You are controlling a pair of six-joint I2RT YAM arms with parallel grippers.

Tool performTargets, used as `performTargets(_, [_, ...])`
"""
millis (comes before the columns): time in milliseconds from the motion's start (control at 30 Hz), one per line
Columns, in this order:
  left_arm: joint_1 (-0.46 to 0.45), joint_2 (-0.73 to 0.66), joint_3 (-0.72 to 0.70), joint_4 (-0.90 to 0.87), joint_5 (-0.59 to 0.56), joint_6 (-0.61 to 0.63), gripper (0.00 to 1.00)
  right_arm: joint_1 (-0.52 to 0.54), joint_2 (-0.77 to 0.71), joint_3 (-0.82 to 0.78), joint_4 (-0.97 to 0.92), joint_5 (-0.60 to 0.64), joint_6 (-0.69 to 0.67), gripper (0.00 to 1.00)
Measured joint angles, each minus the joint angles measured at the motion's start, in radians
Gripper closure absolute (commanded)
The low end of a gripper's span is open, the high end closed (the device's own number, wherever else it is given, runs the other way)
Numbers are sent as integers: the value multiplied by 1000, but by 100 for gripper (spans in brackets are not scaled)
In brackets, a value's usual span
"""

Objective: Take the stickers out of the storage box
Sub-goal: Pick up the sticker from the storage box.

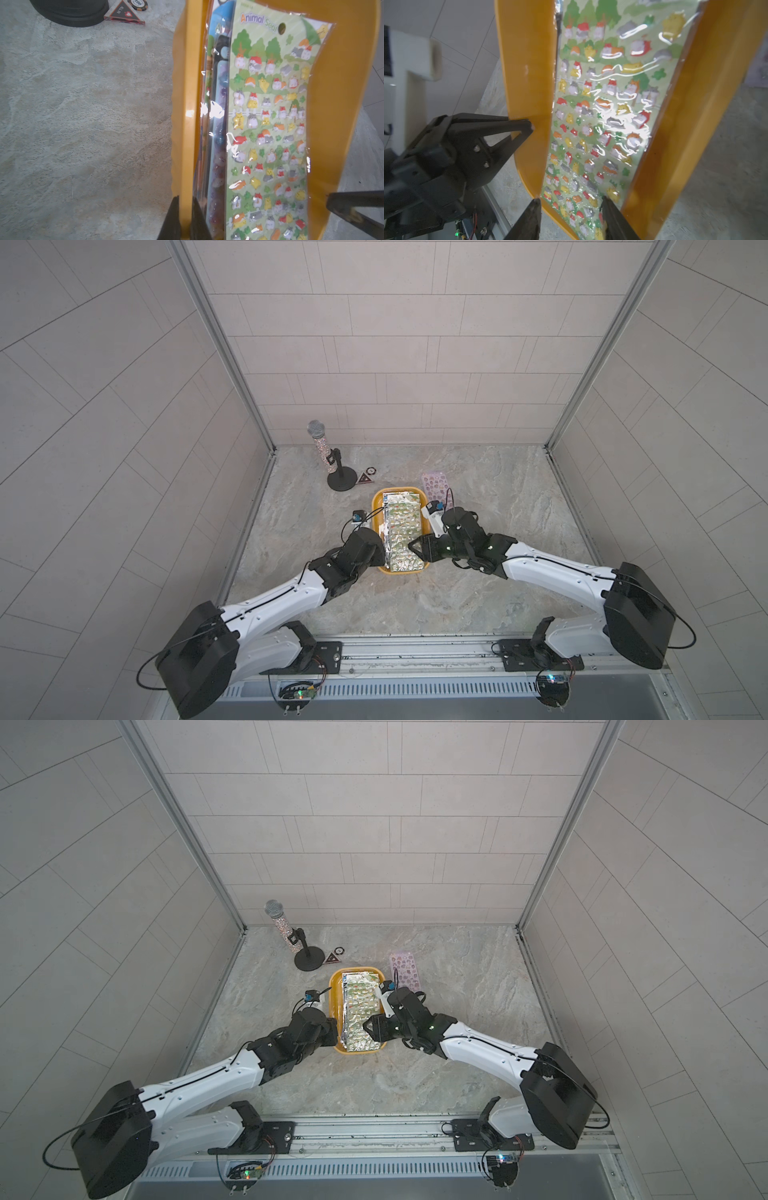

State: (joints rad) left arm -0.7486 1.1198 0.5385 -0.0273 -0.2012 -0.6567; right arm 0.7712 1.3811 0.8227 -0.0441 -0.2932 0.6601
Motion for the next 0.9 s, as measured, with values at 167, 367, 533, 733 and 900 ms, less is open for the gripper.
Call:
performTargets(167, [0, -8, 0, 9, 1, 0, 100, 40, 16, 27, -47, 112, 2, 49])
performTargets(367, [0, -10, 0, 15, 5, 0, 100, 71, 19, 77, -100, 250, 6, 49])
performTargets(533, [-1, -11, 0, 17, 10, 0, 100, 73, 56, 100, -138, 306, 16, 49])
performTargets(733, [-1, -17, 0, 17, 14, 0, 100, 77, 113, 129, -156, 296, 25, 53])
performTargets(900, [-1, -18, 0, 18, 14, 0, 100, 77, 115, 130, -159, 268, 28, 64])
